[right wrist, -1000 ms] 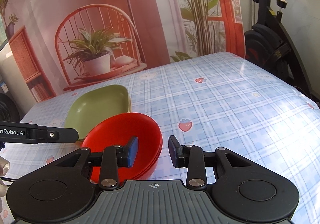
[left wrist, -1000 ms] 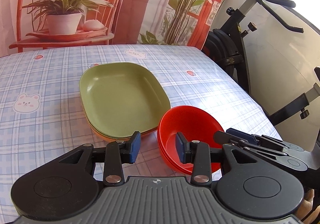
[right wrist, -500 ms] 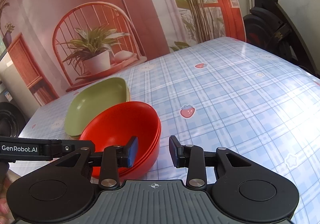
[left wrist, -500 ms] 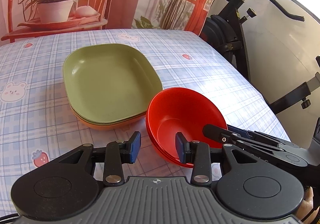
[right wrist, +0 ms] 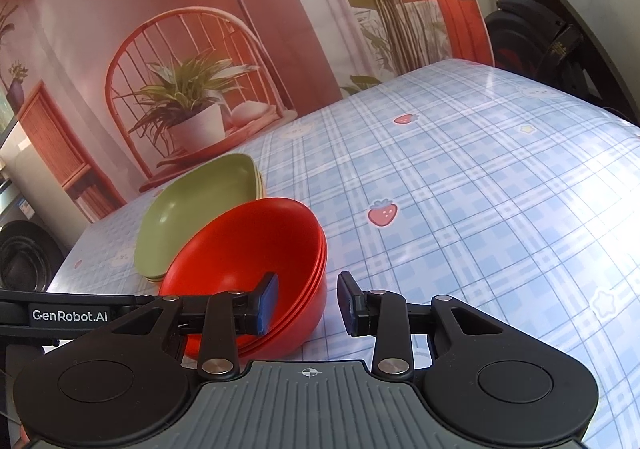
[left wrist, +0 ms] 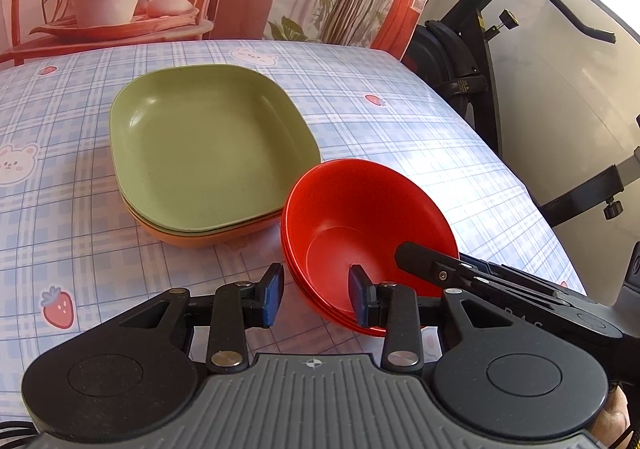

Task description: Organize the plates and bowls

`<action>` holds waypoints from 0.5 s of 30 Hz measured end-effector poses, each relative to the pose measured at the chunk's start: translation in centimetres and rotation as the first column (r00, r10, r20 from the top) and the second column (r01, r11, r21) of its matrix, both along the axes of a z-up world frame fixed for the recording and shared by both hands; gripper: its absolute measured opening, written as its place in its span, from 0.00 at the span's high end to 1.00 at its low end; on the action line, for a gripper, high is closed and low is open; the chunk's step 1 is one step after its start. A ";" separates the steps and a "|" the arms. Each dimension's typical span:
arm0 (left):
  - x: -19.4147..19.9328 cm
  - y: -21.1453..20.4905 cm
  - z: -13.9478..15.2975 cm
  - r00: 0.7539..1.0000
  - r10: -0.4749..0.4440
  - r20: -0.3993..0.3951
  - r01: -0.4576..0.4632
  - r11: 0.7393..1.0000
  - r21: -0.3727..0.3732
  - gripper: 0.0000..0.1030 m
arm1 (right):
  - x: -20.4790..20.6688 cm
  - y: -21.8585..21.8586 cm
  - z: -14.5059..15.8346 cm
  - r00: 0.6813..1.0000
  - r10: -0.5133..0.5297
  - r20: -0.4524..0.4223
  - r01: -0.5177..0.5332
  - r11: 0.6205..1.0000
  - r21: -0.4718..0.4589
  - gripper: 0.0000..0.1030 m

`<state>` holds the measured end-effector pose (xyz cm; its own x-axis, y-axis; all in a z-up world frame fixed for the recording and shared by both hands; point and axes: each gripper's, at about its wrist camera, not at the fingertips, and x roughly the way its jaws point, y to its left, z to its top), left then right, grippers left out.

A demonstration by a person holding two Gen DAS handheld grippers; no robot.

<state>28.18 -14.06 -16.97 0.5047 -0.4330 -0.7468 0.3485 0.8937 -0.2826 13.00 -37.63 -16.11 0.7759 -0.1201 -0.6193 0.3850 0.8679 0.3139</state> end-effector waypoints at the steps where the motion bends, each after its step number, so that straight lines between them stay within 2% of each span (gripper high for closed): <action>1: 0.0 0.0 0.0 1.000 -0.001 0.000 0.001 1.000 0.001 0.71 | 0.0 0.0 0.0 1.000 0.000 0.001 0.000 1.000 0.001 0.71; 4: 0.0 -0.1 0.1 1.000 -0.003 -0.001 0.003 1.000 0.011 0.73 | -0.1 0.2 0.2 1.000 0.004 0.000 -0.004 1.000 0.002 0.76; 15: -1.1 0.2 0.9 0.999 -0.007 0.033 0.006 1.000 0.014 0.73 | -0.4 1.1 1.3 1.000 -0.004 -0.006 0.003 0.999 -0.038 0.80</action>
<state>27.09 -13.87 -16.06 0.5264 -0.4261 -0.7358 0.3632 0.8951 -0.2586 12.58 -36.50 -14.80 0.7714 -0.1463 -0.6193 0.3899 0.8778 0.2782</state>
